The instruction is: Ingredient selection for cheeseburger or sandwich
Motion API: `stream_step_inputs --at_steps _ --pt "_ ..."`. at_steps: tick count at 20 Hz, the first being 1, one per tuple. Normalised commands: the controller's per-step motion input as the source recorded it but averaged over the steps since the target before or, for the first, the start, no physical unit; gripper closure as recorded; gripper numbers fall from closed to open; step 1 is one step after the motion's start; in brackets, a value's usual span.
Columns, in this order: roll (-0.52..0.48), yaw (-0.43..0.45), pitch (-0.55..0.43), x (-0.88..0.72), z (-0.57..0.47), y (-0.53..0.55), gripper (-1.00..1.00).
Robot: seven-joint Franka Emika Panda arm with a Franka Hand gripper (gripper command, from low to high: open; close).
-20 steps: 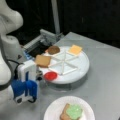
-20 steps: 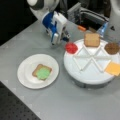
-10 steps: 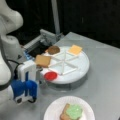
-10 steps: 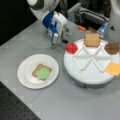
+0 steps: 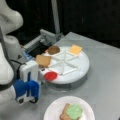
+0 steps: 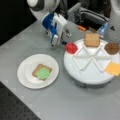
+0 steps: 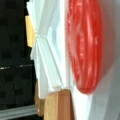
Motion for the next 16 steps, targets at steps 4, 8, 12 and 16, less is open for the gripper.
stream_step_inputs --at_steps 4,8,12,16 --pt "0.225 0.015 -0.181 0.21 -0.26 -0.16 -1.0" --pt "0.225 0.026 -0.181 0.2 -0.27 -0.17 -1.0" --pt "0.219 0.022 -0.189 0.2 -0.27 -0.17 -1.0" --pt "0.207 0.012 -0.203 0.22 -0.26 -0.14 -1.0"
